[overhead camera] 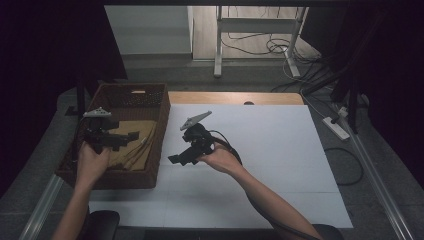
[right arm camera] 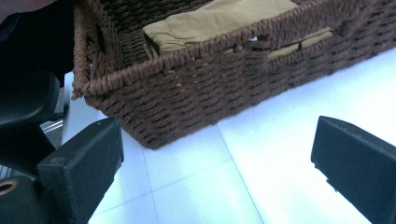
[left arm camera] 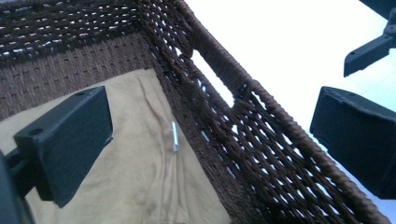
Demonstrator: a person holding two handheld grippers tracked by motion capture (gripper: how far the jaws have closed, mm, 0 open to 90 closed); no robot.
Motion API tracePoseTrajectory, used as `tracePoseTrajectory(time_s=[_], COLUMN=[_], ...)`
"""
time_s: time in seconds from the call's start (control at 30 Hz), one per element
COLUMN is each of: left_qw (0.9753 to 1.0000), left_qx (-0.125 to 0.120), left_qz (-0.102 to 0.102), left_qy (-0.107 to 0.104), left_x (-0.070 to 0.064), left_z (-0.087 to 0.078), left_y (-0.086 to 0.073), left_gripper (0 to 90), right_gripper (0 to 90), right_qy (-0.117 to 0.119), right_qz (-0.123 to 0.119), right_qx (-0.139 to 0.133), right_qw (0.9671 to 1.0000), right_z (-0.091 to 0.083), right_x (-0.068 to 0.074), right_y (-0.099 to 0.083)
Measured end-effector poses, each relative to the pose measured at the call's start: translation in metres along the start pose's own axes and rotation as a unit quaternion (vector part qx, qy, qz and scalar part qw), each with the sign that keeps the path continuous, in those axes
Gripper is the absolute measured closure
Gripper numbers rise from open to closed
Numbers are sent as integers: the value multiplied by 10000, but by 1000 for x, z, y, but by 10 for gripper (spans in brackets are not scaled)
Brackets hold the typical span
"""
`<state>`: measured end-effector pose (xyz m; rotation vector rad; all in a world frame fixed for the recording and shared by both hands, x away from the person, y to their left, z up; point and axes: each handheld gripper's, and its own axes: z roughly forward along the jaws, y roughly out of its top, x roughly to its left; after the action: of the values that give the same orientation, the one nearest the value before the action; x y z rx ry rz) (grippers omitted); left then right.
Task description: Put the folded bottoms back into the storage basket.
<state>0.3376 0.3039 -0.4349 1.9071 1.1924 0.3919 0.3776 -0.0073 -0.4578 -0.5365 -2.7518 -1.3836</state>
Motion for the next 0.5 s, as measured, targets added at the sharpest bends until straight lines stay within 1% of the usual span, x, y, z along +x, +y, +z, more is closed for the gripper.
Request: tracePoseTrajectory(time_s=[0.1, 0.2, 0.27, 0.4, 0.5], left_qw=[10000, 10000, 9999, 9998, 9996], left_qx=[-13, -3, 32, -35, -127], left_qz=[-46, -35, -13, 60, 65], left_qy=[19, 58, 122, 203, 240], left_x=[-4, -9, -13, -24, -32], left_z=[-3, -6, -7, -13, -17], left_y=[-3, -7, -10, -13, -17], left_gripper=[0, 0, 2, 6, 4], right_gripper=[33, 32, 32, 32, 32], right_qy=[-68, -93, -102, -145, -153], right_qz=[-15, -21, -13, 13, 64], right_qx=[2, 3, 19, 45, 6], right_qw=[10000, 10000, 9999, 9999, 9999], right_z=[-4, -7, -10, -15, -20], right_x=[-1, -2, -3, -5, -7], right_y=[-5, -10, -12, -18, -22])
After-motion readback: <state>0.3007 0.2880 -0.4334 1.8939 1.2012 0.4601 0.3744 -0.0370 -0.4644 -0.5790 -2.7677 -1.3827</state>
